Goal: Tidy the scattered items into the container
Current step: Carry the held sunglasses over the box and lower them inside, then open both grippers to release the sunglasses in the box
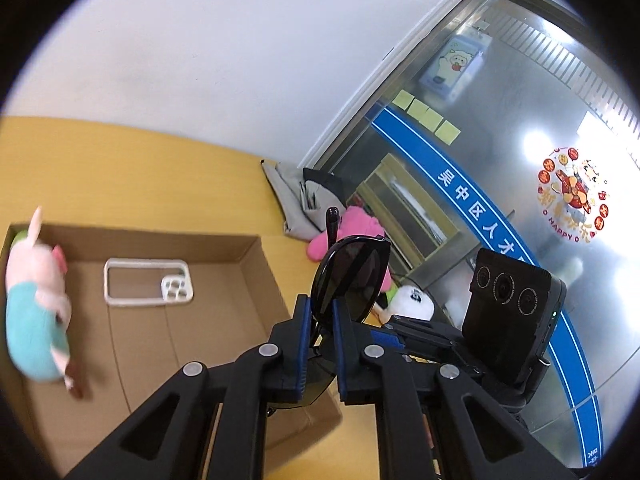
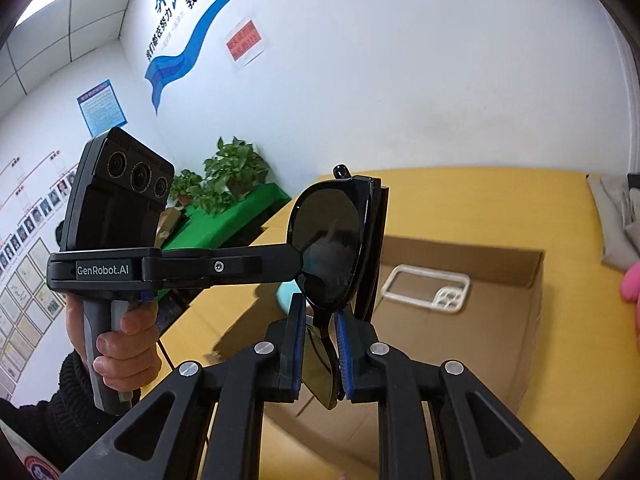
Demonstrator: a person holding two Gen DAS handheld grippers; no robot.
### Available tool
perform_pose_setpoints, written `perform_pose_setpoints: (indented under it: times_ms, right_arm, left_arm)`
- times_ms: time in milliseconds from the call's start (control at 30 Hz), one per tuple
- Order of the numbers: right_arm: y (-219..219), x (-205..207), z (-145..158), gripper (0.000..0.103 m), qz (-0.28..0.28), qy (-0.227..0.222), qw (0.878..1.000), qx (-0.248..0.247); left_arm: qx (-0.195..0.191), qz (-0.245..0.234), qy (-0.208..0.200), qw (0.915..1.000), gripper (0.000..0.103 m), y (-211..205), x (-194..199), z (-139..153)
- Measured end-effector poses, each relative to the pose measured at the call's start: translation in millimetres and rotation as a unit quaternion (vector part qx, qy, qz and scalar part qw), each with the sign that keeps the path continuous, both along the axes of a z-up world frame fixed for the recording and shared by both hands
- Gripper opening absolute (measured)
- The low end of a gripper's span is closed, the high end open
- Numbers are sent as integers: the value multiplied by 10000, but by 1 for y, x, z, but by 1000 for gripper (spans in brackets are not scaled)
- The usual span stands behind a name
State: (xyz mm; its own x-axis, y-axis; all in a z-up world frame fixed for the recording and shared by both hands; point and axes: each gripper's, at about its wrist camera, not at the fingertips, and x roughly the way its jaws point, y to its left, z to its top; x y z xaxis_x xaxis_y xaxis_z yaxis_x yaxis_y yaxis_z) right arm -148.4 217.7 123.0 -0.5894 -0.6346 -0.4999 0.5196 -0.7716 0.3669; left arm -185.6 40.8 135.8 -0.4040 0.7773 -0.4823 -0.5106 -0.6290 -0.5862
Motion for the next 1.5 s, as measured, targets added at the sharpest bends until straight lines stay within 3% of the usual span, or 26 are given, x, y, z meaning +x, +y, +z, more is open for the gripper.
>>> perform_pose_setpoints:
  times_ms: [167, 233, 300, 367, 500, 667, 967, 1200, 1300, 1400, 1500]
  right_arm:
    - [15, -41, -4, 16, -120, -183, 9997, 117]
    - [21, -60, -12, 16, -173, -305, 9992, 208]
    - [27, -80, -25, 14, -217, -488, 9981, 323]
    - [30, -96, -37, 8, -207, -668, 9970, 322]
    - [30, -131, -81, 8, -270, -1219, 9885, 855]
    - [31, -159, -133, 8, -303, -1829, 9773, 1026]
    - [35, -191, -173, 8, -447, -2449, 9604, 1254]
    - [48, -196, -179, 8, -668, -2627, 9540, 1281]
    - [46, -197, -176, 8, -810, -2603, 9517, 1415]
    - [43, -192, -173, 23, -848, -2550, 9531, 1393]
    - [37, -184, -160, 47, -865, -2360, 9550, 1573]
  left_arm:
    - [87, -94, -185, 9997, 9, 15, -50, -18]
    - [96, -120, -319, 9994, 8, 20, -67, -33]
    - [110, -130, -591, 9981, 0, 27, -88, -58]
    - [91, -126, -786, 9968, 0, 34, -102, -80]
    - [167, -67, -1385, 9902, 0, 45, -131, -131]
    - [0, 15, -1784, 9840, 0, 54, -145, -171]
    - [-453, 385, -2221, 9732, 0, 59, -177, -206]
    - [-820, 517, -2475, 9640, 0, 63, -185, -231]
    - [-850, 512, -2392, 9659, 0, 64, -184, -226]
    - [-920, 439, -2346, 9667, 0, 69, -181, -220]
    - [-925, 520, -2212, 9694, 0, 66, -179, -207]
